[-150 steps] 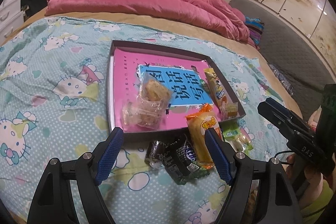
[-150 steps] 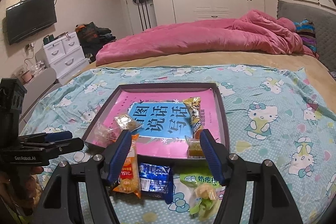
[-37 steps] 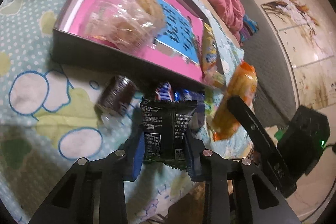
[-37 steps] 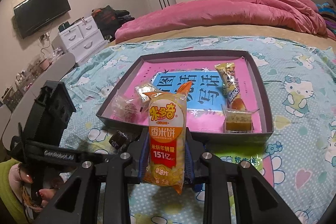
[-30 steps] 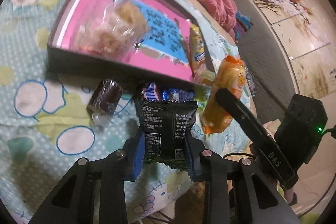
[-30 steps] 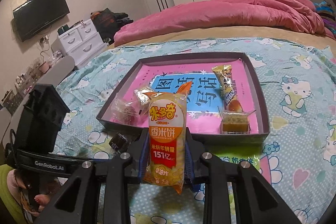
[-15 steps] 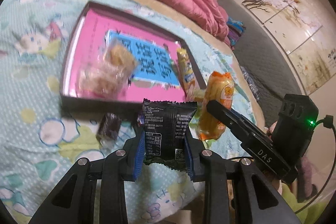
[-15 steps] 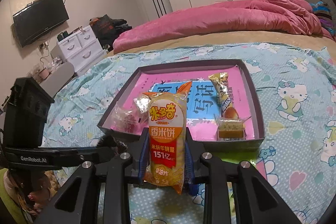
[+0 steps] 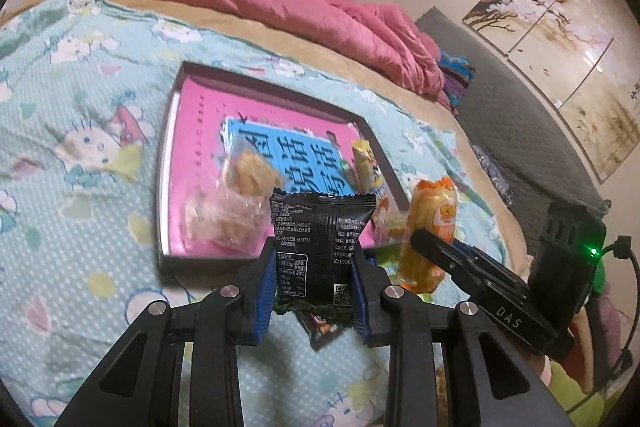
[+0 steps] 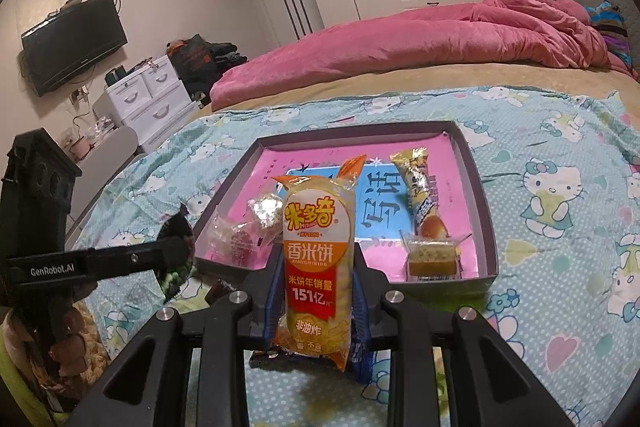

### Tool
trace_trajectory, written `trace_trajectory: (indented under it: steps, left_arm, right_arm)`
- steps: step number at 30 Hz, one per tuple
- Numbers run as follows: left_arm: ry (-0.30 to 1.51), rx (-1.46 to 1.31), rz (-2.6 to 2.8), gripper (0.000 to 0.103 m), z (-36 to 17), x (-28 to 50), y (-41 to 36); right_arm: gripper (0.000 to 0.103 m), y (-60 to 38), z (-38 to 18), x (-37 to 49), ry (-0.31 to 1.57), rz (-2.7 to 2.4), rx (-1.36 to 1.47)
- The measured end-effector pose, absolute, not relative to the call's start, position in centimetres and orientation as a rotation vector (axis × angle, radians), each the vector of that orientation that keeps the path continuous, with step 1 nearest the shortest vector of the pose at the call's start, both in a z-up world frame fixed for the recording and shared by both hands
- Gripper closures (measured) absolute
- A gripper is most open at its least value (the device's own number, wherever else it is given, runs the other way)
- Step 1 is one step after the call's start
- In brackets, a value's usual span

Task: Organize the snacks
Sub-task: 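Close the left tool on the black pea snack bag and lift it, then carry the bread bag with the right tool over the tray while the left tool carries the black bag there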

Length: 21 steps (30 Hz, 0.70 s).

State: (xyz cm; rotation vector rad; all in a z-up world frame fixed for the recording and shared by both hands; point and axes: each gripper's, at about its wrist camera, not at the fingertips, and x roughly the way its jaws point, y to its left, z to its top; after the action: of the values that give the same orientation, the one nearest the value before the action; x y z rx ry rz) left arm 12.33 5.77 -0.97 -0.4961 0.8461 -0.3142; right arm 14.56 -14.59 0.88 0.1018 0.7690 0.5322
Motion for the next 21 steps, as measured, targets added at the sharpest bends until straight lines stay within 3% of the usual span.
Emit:
trace_trajectory:
  steps: [21]
  left_arm:
    - [0.844, -0.449, -0.281, 0.07, -1.5, 15.9, 4.4]
  right_arm:
    - [0.073, -14.3, 1.6, 16.5, 0.742, 0.497, 0.111]
